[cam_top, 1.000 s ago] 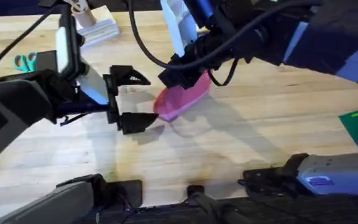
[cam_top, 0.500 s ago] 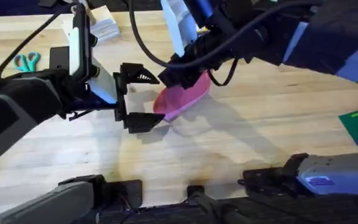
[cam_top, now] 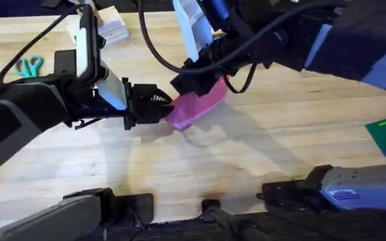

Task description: Unzip the bag, pick up the pens from the table one at a time and place them inside, then zip the bag closed.

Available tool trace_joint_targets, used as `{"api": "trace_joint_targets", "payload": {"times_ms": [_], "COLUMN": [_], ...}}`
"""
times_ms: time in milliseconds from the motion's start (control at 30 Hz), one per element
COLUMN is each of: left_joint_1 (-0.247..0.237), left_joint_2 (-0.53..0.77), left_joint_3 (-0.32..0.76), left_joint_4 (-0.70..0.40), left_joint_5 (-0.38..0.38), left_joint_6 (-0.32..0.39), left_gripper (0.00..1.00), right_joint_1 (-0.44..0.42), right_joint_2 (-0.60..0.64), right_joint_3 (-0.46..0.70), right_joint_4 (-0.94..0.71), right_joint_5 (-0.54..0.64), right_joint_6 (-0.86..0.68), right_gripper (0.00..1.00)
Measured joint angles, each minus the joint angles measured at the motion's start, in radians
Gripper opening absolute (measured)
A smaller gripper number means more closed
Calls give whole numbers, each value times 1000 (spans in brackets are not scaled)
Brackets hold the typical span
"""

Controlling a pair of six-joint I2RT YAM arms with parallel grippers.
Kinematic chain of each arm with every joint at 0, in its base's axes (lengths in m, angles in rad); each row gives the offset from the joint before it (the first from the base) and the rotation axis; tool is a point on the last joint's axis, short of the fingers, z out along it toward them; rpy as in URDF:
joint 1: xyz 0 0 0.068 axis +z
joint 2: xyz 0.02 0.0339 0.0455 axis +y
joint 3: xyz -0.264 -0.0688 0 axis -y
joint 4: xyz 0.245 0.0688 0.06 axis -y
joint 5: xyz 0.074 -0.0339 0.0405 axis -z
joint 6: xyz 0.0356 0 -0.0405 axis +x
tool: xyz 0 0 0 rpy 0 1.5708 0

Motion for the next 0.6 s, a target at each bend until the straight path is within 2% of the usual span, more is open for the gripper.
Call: {"api": "trace_joint_targets", "payload": {"times_ms": [267,600], "left_joint_1": [0,0], "left_joint_2": [0,0], "left_joint_3": [0,0], "left_joint_4": [1,14], "left_joint_5": [-2,9], "left_joint_6": [-1,-1], "left_gripper": [43,43], "right_joint_1": [-16,-143], "right_joint_2": [0,0], "right_joint_3": [0,-2], "right_joint_4": [-14,-43], "right_joint_5": [25,-3], "right_joint_6": [0,0], "right_gripper": [33,33]}}
